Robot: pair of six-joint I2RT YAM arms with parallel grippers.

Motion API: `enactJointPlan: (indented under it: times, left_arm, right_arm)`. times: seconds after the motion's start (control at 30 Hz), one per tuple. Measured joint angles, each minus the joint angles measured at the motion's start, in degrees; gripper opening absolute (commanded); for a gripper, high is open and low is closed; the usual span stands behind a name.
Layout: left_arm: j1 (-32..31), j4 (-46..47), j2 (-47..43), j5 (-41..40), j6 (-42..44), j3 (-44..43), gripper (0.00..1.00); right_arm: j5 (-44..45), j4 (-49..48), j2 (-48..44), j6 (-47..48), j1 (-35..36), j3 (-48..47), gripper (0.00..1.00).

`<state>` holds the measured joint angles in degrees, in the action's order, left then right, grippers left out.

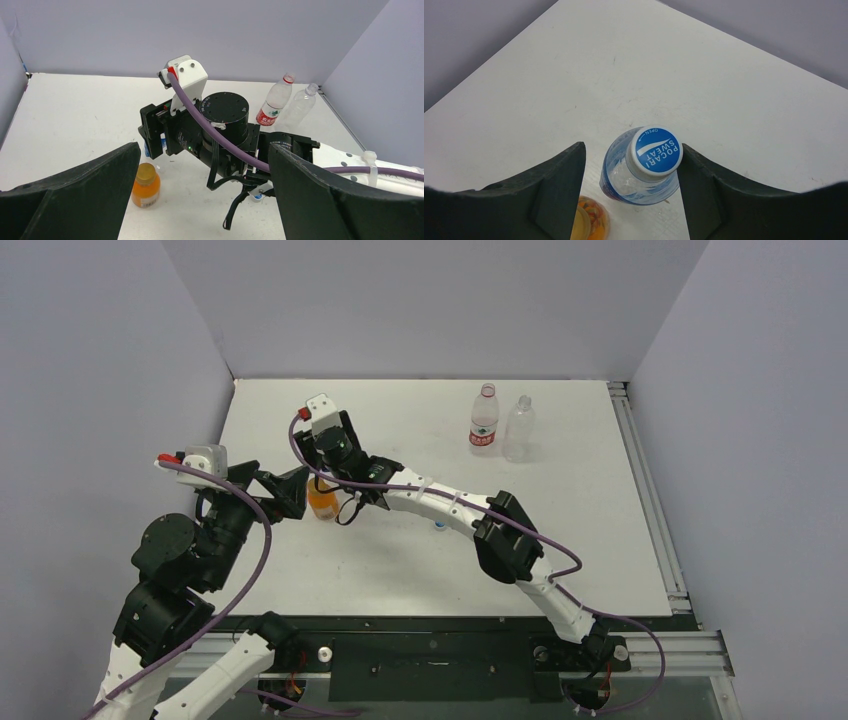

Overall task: Screw on the bottle caps
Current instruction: Place the plastic bottle at the center of the board.

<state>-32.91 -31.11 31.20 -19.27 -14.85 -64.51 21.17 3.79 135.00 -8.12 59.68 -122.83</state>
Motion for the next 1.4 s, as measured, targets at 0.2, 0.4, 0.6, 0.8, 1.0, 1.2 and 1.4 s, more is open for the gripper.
enactJointPlan:
  times: [0.2,0.4,0.6,0.8,1.0,1.2,1.4]
  left_arm:
    - [0.0,0.0,0.0,0.0,0.0,0.0,0.96]
    - [0.0,0.0,0.0,0.0,0.0,0.0,0.96]
    - [0.0,0.0,0.0,0.0,0.0,0.0,0.96]
    - [0.0,0.0,0.0,0.0,-0.1,0.0,0.97]
    - [0.0,0.0,0.1,0.0,-0.1,0.0,0.97]
    - [0.0,0.0,0.2,0.0,-0.3,0.0,0.96]
    - [0.0,-0.1,0.2,0.0,-0.5,0.0,0.96]
  right_arm:
    - [0.0,0.0,-0.8,0.0,0.0,0.7,0.62]
    - [0.0,0.1,-1.2,0.0,0.0,1.9,0.63]
    - [0.1,0.0,-1.6,0.0,0.0,2.4,0.63]
    - [0.1,0.0,-2.0,0.0,0.0,3.6,0.64]
    - [0.1,-0.1,-3.7,0.0,0.0,4.9,0.67]
    - [0.2,-0.6,-6.5,0.0,0.0,7.0,0.69]
    - [0.5,-0.9,-9.1,-0.2,0.0,10.4,0.72]
